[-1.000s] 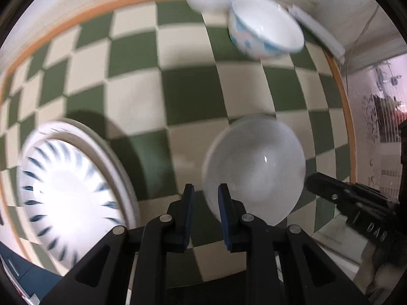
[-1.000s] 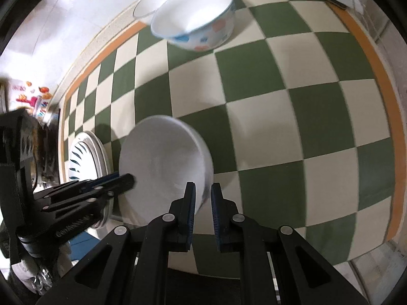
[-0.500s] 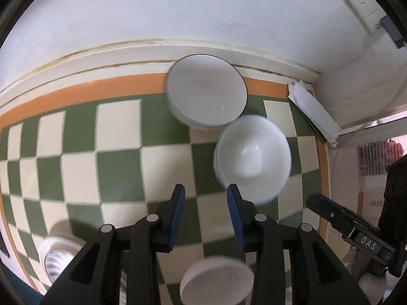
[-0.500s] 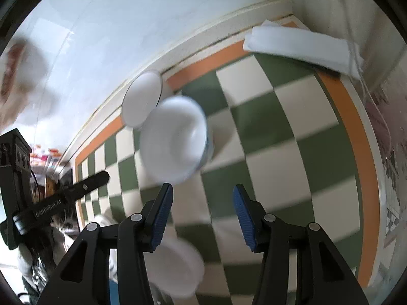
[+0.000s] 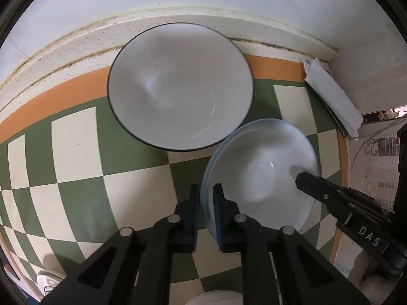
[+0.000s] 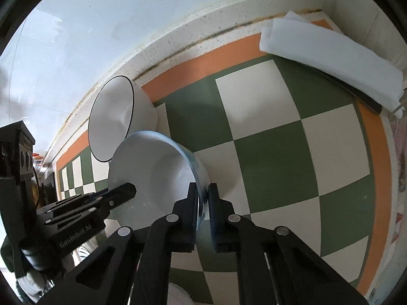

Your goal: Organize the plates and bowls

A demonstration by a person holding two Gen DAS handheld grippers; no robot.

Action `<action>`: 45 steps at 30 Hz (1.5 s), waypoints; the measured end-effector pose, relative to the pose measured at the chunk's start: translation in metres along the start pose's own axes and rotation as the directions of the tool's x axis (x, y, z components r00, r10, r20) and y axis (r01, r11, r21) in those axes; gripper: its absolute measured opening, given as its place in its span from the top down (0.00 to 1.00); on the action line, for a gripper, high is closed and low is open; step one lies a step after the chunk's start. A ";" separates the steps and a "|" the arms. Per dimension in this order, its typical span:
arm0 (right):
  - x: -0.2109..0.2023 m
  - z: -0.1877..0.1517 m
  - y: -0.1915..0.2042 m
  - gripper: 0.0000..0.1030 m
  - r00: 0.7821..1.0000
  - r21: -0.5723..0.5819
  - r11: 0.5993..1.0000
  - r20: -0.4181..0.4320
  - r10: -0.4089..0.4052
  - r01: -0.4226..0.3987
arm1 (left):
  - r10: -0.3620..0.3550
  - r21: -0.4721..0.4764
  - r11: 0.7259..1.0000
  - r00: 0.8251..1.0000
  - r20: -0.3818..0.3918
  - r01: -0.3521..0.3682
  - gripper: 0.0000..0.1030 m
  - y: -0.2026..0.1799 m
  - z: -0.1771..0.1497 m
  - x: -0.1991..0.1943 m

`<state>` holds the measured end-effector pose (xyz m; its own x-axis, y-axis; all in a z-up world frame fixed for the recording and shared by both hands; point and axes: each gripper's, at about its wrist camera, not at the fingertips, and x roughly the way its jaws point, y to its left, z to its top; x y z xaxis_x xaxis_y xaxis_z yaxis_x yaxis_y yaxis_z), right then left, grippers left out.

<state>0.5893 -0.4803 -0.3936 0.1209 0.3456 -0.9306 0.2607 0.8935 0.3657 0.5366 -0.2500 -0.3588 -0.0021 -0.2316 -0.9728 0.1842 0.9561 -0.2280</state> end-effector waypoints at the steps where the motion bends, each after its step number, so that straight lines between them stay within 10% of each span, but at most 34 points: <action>1: 0.000 0.000 0.002 0.91 1.000 -0.006 1.000 0.005 -0.008 0.008 | 0.010 0.005 1.000 1.000 0.005 -0.010 0.93 -0.002 -0.001 -0.001; 23: -0.093 -0.101 0.048 0.91 0.997 -0.066 0.998 0.070 0.029 -0.024 | -0.031 0.039 0.999 0.997 0.067 0.028 0.92 -0.007 -0.102 -0.105; 45: -0.046 -0.211 0.033 0.91 0.997 -0.035 0.999 -0.078 0.008 -0.011 | 0.058 0.083 0.995 0.997 -0.041 -0.054 0.92 0.003 -0.185 -0.058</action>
<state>0.3900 -0.4062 -0.3423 0.0479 0.3742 -0.9261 0.2254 0.8992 0.3750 0.3553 -0.2007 -0.3100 -0.0318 -0.1686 -0.9852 0.2650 0.9490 -0.1710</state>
